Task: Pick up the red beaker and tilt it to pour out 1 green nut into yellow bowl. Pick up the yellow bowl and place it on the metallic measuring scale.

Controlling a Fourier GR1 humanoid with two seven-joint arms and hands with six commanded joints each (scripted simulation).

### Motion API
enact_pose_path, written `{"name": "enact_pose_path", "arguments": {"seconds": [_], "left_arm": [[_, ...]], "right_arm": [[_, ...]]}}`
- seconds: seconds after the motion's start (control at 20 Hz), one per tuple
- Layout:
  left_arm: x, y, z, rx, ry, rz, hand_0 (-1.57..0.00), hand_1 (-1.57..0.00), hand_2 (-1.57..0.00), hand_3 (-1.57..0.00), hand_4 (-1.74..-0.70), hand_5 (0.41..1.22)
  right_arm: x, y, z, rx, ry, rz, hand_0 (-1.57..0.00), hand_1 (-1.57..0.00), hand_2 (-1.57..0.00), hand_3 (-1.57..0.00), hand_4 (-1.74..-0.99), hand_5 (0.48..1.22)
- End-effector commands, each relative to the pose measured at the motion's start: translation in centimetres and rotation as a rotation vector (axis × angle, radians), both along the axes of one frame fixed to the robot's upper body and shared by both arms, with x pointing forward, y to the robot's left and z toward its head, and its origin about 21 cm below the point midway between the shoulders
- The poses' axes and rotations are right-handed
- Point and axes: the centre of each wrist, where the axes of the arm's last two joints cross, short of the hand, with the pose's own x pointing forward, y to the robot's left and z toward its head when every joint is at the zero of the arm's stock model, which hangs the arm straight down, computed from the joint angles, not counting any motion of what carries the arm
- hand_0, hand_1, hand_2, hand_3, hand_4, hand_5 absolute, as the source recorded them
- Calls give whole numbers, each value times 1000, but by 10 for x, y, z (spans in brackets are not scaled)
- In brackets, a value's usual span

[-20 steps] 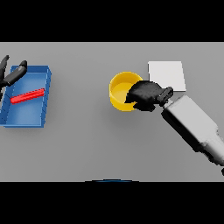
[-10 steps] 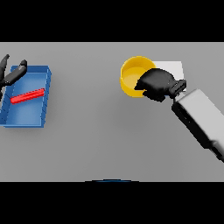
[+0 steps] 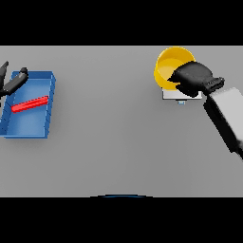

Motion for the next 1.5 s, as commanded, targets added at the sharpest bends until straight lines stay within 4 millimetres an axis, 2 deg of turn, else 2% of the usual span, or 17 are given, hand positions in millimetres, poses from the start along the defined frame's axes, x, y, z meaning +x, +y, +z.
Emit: {"name": "enact_pose_path", "arguments": {"seconds": [0.0,0.25,0.55,0.7,0.8,0.85,0.9,1.0,1.1,1.25,1.45], "left_arm": [[0,0,0,0,0,0,1,1,1,1,-727,734],[0,-2,2,8,10,5,1,1,1,1,-724,714],[0,0,0,9,9,3,1,1,1,1,-729,714],[1,-1,1,12,8,7,1,1,1,1,-727,712],[1,3,1,14,21,9,1,1,1,1,-727,715],[3,2,1,13,16,9,1,1,1,1,-729,717],[2,0,0,11,20,3,1,1,1,1,-730,720],[4,0,0,10,19,2,1,1,1,1,-733,728],[4,2,-4,6,28,-2,1,1,1,1,-729,723],[7,1,-3,12,12,-1,1,1,1,1,-724,708],[5,-3,-3,9,11,-1,1,1,1,1,-722,699]], "right_arm": [[0,0,0,-6,-1,-9,-1571,-1571,-1537,-1147,-1741,1221],[17,-24,-23,7,28,-112,-1571,-1571,-1464,-1268,-1741,1221],[25,-31,-38,56,90,-158,-1548,-1571,-1393,-1407,-1741,1221],[25,-29,-42,59,122,-163,-1417,-1571,-1363,-1487,-1741,1221],[27,-32,-39,61,129,-167,-1397,-1571,-1385,-1363,-1741,1221],[27,-33,-40,63,136,-174,-1332,-1459,-1423,-1198,-1741,1221],[27,-34,-40,76,141,-173,-1128,-1322,-1330,-1057,-1701,1221],[26,-39,-39,90,151,-194,-721,-980,-1042,-833,-1619,1072],[28,-35,-40,74,163,-208,-461,-703,-799,-669,-1563,971],[28,-37,-39,42,172,-181,-236,-380,-519,-525,-1501,877],[29,-38,-42,24,186,-171,-96,-155,-251,-378,-1442,814]]}}
